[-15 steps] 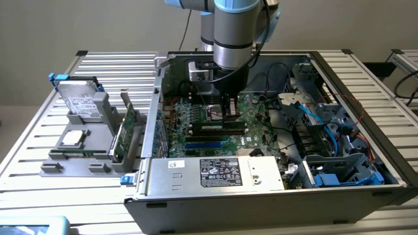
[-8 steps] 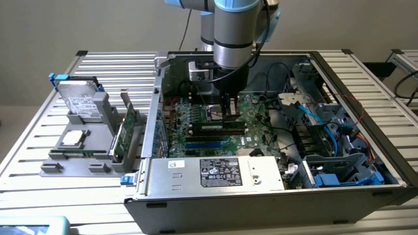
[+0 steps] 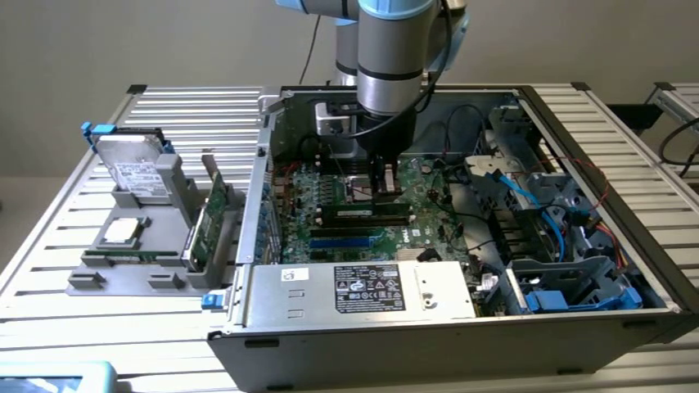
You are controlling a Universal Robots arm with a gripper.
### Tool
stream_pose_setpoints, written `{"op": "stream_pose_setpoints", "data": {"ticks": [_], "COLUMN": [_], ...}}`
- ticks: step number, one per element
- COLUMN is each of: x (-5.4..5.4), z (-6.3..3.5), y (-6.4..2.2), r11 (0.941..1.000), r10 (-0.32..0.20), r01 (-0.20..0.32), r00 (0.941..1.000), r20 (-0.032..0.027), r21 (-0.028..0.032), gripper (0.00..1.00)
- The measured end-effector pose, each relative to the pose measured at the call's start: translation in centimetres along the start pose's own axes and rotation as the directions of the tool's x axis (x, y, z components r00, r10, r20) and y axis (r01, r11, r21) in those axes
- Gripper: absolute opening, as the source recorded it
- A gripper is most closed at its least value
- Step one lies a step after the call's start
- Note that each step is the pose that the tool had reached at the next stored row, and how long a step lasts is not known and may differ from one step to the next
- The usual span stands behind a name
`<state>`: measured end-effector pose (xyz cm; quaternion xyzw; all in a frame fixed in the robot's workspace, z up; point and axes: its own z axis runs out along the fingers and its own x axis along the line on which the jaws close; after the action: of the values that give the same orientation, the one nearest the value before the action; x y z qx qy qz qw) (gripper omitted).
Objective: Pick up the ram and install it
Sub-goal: 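Insert the ram into the slot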
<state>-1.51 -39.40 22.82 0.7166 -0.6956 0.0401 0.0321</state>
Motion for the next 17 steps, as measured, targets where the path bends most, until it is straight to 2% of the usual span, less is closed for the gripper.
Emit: {"op": "stream_pose_setpoints", "data": {"ticks": [17], "x": [-0.01], "z": [0.14], "y": [0.06], "r11": [1.0], "r10": [-0.004], "r01": [0.004], "r00": [1.0], "r20": [-0.0032], "r21": [0.0004], "gripper": [0.14]}}
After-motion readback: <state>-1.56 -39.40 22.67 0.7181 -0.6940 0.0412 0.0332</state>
